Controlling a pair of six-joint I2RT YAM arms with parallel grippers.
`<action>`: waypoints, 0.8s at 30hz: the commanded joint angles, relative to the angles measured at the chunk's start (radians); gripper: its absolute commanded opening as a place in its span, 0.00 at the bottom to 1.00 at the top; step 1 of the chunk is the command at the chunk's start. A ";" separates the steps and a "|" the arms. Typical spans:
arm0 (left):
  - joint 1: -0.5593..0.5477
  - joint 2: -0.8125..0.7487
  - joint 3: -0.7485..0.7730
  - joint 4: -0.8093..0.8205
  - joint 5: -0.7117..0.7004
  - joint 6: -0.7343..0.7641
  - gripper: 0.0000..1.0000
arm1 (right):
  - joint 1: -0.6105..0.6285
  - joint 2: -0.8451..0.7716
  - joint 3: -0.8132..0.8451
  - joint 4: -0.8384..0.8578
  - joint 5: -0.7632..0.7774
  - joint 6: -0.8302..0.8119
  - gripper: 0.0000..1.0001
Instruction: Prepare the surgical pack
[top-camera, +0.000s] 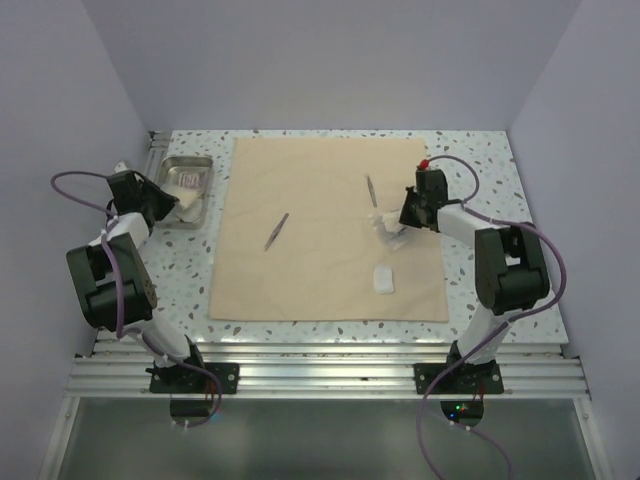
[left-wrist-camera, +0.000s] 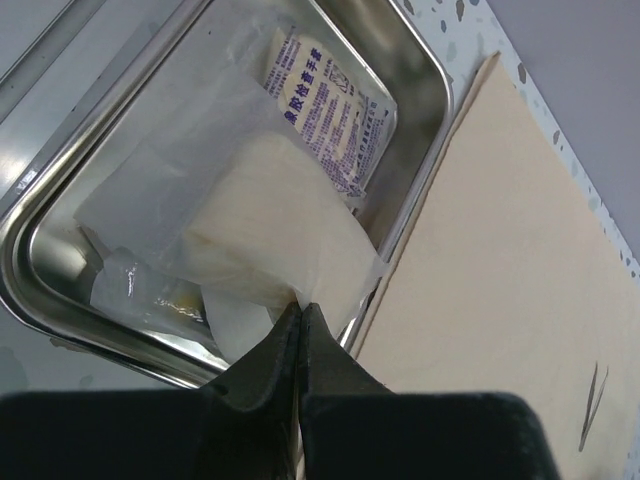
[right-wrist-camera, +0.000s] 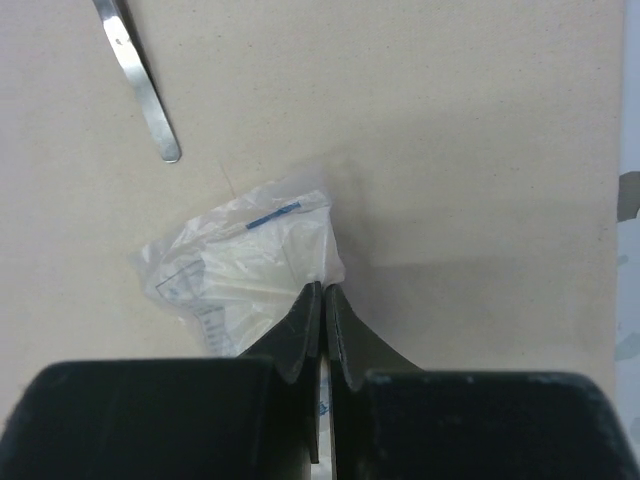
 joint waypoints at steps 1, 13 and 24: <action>0.009 0.045 0.021 0.042 0.020 0.038 0.00 | 0.009 -0.101 -0.021 0.031 -0.020 0.021 0.00; -0.063 -0.062 0.051 -0.135 -0.128 0.130 0.66 | 0.040 -0.185 -0.024 0.014 -0.055 0.024 0.00; -0.410 -0.274 0.077 -0.297 -0.172 0.153 0.90 | 0.129 -0.302 -0.082 0.074 -0.189 0.058 0.00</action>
